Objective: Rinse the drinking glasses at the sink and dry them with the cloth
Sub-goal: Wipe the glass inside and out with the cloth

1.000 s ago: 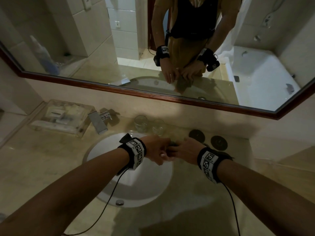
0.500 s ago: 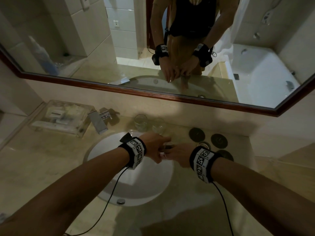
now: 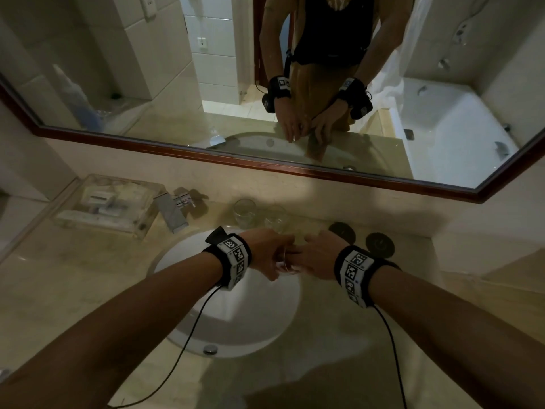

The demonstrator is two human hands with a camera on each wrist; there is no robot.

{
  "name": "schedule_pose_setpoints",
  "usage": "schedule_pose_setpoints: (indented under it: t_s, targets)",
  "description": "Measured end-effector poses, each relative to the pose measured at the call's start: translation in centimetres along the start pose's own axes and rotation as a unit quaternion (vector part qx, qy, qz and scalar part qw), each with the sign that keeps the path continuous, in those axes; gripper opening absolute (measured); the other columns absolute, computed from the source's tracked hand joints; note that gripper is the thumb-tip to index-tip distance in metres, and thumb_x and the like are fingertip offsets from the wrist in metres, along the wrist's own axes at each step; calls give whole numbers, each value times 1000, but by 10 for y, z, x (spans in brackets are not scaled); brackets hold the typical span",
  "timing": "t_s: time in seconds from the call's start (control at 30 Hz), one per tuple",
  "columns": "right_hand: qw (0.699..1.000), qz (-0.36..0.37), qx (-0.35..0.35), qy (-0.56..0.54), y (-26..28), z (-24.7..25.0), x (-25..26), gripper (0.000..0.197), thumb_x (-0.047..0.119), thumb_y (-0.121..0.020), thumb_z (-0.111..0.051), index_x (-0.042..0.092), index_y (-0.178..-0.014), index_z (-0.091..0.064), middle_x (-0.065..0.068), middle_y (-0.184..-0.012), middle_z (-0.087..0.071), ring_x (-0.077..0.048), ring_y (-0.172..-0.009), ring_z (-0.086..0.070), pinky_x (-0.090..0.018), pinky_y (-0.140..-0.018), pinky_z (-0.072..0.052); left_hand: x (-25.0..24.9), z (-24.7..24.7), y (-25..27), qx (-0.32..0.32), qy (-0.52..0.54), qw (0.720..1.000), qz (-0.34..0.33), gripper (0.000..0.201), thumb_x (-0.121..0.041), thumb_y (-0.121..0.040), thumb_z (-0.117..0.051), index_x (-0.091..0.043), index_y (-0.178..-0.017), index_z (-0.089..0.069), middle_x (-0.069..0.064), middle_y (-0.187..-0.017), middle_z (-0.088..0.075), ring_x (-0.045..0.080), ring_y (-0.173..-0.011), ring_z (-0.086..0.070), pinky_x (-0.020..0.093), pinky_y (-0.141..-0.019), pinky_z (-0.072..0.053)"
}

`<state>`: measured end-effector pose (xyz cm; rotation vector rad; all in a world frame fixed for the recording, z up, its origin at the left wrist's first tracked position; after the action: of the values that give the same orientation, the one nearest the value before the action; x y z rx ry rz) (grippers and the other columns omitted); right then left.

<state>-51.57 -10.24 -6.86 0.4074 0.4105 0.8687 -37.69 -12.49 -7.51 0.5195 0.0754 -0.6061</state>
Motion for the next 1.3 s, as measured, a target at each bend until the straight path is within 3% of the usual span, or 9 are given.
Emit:
schedule_pose_setpoints:
  t_s: [0.17, 0.43, 0.57, 0.7, 0.8, 0.97, 1.1, 1.2, 1.3]
  targets:
    - [993, 35, -10, -111, -2, -12, 2, 53, 61, -95, -33, 44, -144, -19, 16, -152, -30, -20, -101, -60, -36, -79, -53, 1, -2, 1, -4, -10, 1000, -8, 59, -41, -62, -77, -28, -108, -41, -2, -90, -63, 21, -78, -62, 34, -68, -56]
    - [919, -15, -8, -394, 10, -18, 13, 62, 56, -93, -48, 39, -148, -25, 30, -137, -32, -4, -109, -50, -23, -88, -36, 4, -4, 0, -18, 1, 1000, 5, 68, -38, -64, -76, -29, -120, -37, 1, -101, -65, 21, -83, -62, 32, -68, -55]
    - [896, -37, -10, -442, 9, -13, 24, 67, 55, -92, -53, 30, -149, -29, 9, -148, -40, -16, -126, -48, -29, -103, -38, 1, -4, -3, -15, -3, 1000, 8, 69, -34, -67, -77, -30, -122, -37, 0, -101, -63, 20, -82, -61, 30, -65, -52]
    - [879, -50, 3, -474, 6, -6, 28, 59, 51, -90, -59, 21, -138, -43, 1, -131, -56, -16, -105, -56, -27, -91, -46, 1, -5, -6, -12, -20, 1000, 14, 77, -38, -67, -78, -28, -130, -34, 1, -101, -62, 22, -87, -62, 38, -74, -57]
    - [861, -68, -3, -503, 7, -2, 23, 40, 42, -91, -62, 19, -121, -49, 9, -95, -57, -14, -83, -54, -22, -72, -45, 1, -3, -5, -37, -24, 999, 22, 76, -42, -67, -78, -31, -127, -33, -1, -105, -59, 23, -89, -62, 40, -76, -57]
    - [812, -56, -1, -581, 9, 0, 22, 33, 26, -95, -60, 18, -124, -47, 16, -90, -50, -11, -88, -52, -23, -82, -46, 2, 0, -5, -47, -33, 998, 18, 78, -43, -67, -79, -32, -129, -33, -2, -108, -57, 22, -92, -61, 39, -76, -56]
    - [869, -77, 23, -489, 3, -13, 19, 57, 32, -88, -68, 12, -134, -42, 11, -90, -51, -13, -83, -54, -27, -76, -49, 4, 3, -3, -45, -35, 998, 14, 73, -39, -66, -77, -32, -126, -35, -3, -104, -58, 21, -88, -60, 39, -75, -57]
    - [898, -50, 57, -434, 1, -17, 12, 64, 16, -86, -69, 25, -139, -36, 3, -99, -61, -18, -75, -64, -27, -59, -55, 6, 3, -4, -50, -14, 998, 25, 69, -38, -67, -74, -33, -124, -36, -4, -100, -58, 20, -86, -59, 38, -73, -57]
    - [975, -22, 24, -219, -2, -6, -1, 61, 12, -94, -53, 37, -146, -32, 6, -142, -46, -28, -111, -57, -35, -84, -52, 5, 2, -5, -24, -7, 999, 26, 59, -36, -66, -73, -32, -114, -39, -4, -94, -58, 21, -80, -59, 38, -70, -57]
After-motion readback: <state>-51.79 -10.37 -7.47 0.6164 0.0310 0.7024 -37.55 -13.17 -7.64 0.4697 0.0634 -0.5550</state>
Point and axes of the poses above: each hand's wrist, its own y-axis away from the middle knuckle, its own z-axis out of the back of the hand, x = y × z, the point moved 3 cm from there along -y, towards the middle knuckle
